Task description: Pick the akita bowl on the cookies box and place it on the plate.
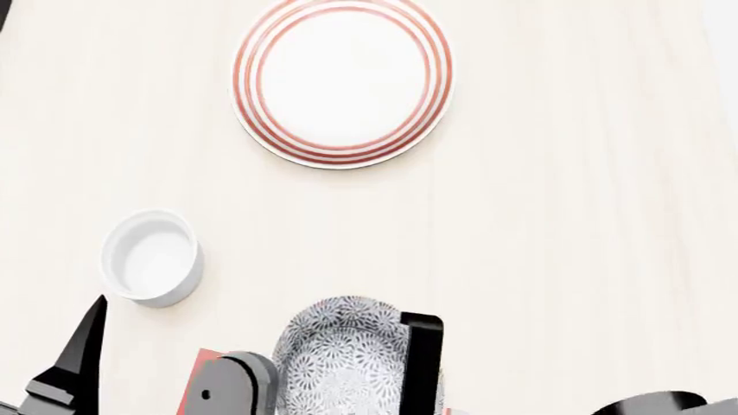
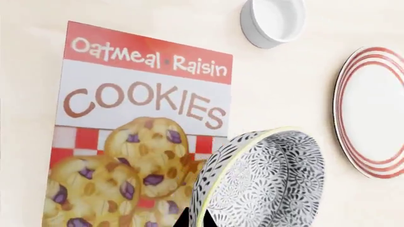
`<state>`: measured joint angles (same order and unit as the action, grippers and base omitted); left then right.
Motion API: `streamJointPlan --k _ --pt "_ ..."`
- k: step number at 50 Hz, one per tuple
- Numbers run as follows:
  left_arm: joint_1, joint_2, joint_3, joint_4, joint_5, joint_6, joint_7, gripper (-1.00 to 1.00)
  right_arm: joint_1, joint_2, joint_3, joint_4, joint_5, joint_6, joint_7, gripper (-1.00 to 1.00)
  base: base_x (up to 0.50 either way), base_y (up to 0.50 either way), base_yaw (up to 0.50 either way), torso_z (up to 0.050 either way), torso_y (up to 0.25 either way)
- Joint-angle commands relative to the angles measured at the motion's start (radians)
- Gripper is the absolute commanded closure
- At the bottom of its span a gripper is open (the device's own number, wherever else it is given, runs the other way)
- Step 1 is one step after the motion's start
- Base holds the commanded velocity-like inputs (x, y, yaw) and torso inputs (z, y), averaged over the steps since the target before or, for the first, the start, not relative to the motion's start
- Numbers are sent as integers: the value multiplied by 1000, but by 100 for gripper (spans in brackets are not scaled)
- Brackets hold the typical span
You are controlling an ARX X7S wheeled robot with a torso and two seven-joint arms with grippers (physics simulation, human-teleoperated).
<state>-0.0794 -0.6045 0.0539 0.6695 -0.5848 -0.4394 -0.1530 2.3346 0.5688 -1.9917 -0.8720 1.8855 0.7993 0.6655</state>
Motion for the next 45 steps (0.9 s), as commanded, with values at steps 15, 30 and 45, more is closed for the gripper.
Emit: streamJointPlan --k 15,30,45 --pt "12 -3 7 -13 8 23 12 -100 -42 -4 175 254 -175 272 -111 100 0 0 0 0 0" --pt "14 -13 11 0 11 26 14 -100 -127 -74 145 471 -492 246 -207 100 0 0 0 0 0" --pt "14 -17 20 -3 25 36 18 -100 -206 -151 128 681 -634 174 -296 100 0 0 0 0 0"
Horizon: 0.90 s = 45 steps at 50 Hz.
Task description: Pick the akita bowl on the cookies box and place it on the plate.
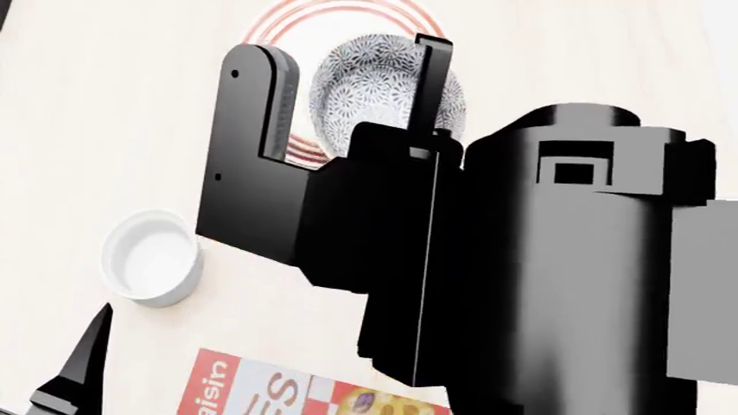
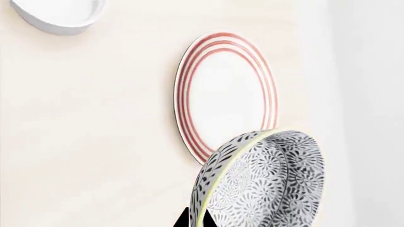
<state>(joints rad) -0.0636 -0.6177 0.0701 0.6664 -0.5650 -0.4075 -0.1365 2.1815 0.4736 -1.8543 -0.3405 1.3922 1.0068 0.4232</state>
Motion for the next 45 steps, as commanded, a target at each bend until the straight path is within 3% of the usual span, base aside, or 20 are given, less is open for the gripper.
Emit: streamJointPlan --k 1,45 --pt "-1 -4 5 1 8 6 2 -100 -58 -62 -13 160 -152 -37 -56 100 0 0 0 0 0" --pt "30 -8 -15 -5 -39 64 48 -100 -243 -271 -36 574 -387 -218 -121 100 0 0 0 0 0"
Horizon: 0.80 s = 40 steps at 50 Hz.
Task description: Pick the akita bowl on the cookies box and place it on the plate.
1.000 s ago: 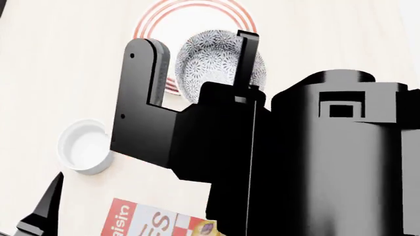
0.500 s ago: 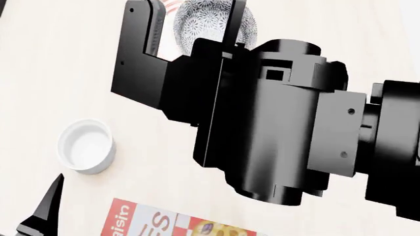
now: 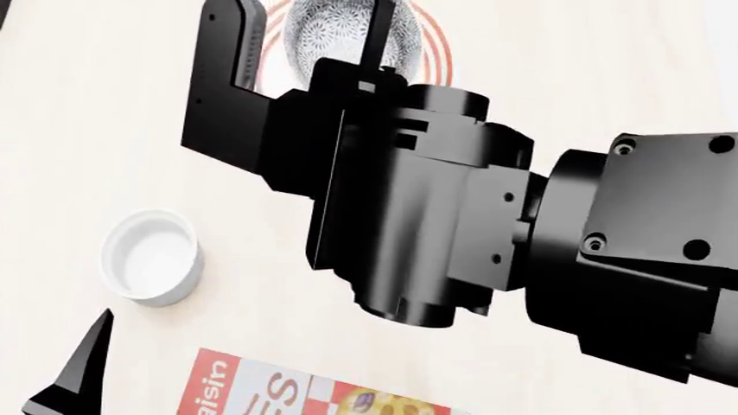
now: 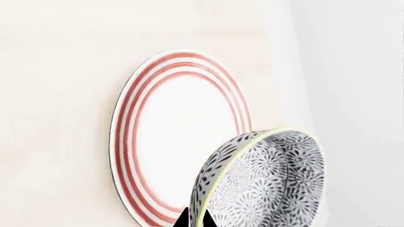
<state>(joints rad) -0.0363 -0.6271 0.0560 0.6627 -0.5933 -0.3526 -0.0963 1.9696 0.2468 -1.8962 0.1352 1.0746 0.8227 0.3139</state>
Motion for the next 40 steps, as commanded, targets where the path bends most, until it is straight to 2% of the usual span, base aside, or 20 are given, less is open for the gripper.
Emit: streamJointPlan --k 1,21,30,40 --pt "2 1 -2 -1 -12 8 7 -100 -39 -56 9 130 -80 -48 -14 100 0 0 0 0 0" --pt "25 -17 -7 9 -11 28 24 -100 -188 -230 13 590 -219 -232 -89 100 0 0 0 0 1" --pt "30 -22 -5 9 -10 36 34 -100 -217 -241 46 626 -266 -244 -117 100 0 0 0 0 -63" --pt "29 -21 -7 4 -14 37 31 -100 -208 -227 61 594 -277 -221 -116 100 0 0 0 0 -236"
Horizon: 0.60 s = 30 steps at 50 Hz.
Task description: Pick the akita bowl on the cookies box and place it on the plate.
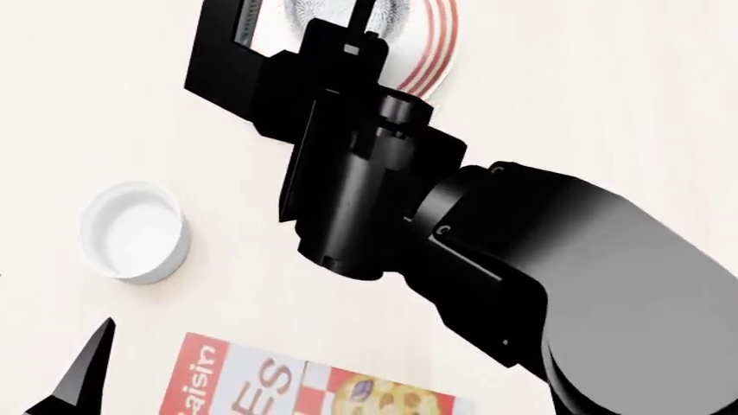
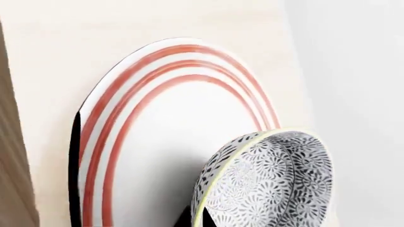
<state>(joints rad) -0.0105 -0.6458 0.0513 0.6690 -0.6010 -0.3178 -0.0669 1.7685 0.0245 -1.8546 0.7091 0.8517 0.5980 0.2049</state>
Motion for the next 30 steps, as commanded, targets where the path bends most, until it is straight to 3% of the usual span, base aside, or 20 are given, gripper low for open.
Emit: streamJointPlan --k 1,18,19,30 --pt "3 -3 -3 -2 -6 1 0 -100 -7 -5 20 21 -56 4 -7 100 0 0 0 0 -148" --pt "8 -3 -9 1 -20 -4 -11 -100 -12 5 34 -3 -68 27 -6 100 0 0 0 0 0" --pt "8 -3 -8 1 -19 -3 -11 -100 -10 5 36 -5 -66 32 -8 -100 0 0 0 0 0" --pt "9 -4 0 2 -10 0 -10 -100 21 37 46 -72 -57 69 -2 -100 0 0 0 0 0"
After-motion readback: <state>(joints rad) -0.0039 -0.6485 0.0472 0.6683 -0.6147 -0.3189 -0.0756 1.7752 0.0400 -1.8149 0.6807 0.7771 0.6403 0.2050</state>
